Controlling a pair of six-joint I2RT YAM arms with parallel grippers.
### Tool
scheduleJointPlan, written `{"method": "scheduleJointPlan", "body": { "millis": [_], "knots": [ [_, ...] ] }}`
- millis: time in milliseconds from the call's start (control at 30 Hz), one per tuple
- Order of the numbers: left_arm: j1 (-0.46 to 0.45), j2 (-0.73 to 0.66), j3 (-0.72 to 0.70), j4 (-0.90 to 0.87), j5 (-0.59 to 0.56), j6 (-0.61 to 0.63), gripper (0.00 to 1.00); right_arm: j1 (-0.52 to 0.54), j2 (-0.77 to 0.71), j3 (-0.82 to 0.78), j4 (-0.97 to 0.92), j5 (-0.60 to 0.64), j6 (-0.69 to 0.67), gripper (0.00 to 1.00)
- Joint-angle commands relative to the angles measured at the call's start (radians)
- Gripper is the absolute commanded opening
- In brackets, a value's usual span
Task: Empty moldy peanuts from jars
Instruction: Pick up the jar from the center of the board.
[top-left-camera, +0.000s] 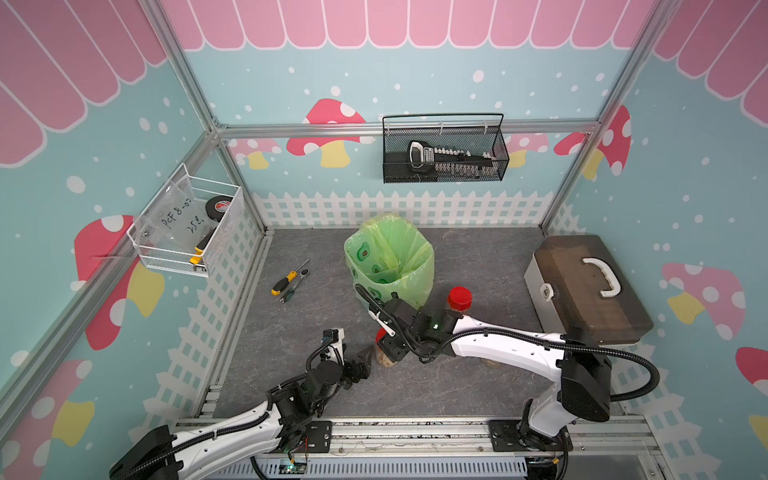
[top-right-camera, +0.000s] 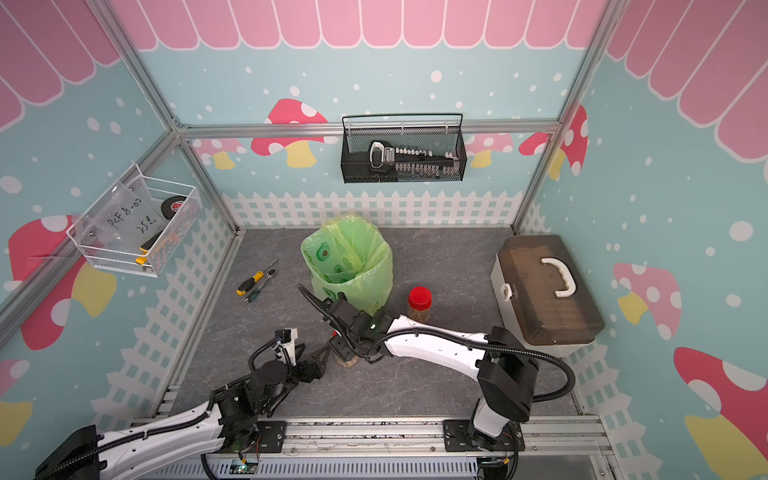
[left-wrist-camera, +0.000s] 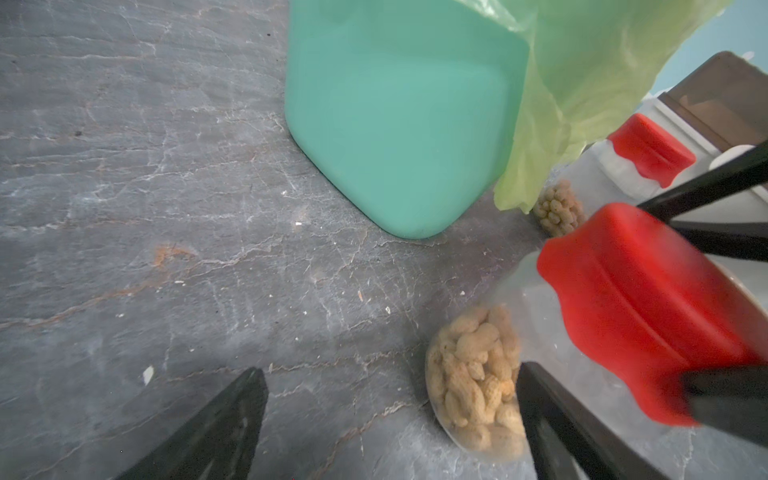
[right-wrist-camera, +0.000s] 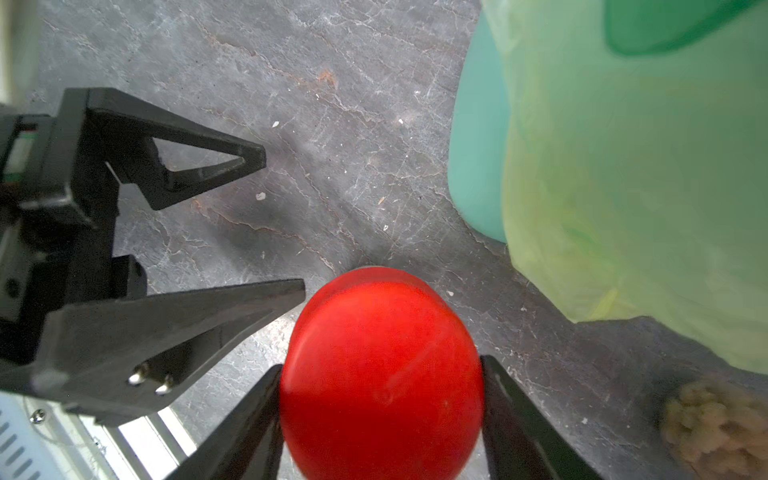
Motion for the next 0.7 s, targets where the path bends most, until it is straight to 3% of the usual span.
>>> {"method": "scheduleJointPlan", "body": {
  "millis": [0, 233, 433, 667],
  "knots": [
    [-0.006, 0.013, -0.022, 0.019, 0.019, -0.004, 0.94, 0.010, -0.033, -0.024, 0.019, 0.016, 0.023, 0.58],
    [-0.006, -0.070, -0.021, 0.012, 0.090, 0.071, 0.96, -0.002, -0.102, -0.043, -0.041, 0.071, 0.014, 0.54],
    [-0.006, -0.117, -0.025, 0.062, 0.172, 0.190, 0.99, -0.072, -0.195, -0.071, -0.083, 0.028, -0.013, 0.53],
    [-0.006, 0.025, 0.025, 0.228, 0.284, 0.315, 0.99, -0.231, -0.297, -0.075, -0.117, -0.177, -0.086, 0.53]
  ]
}}
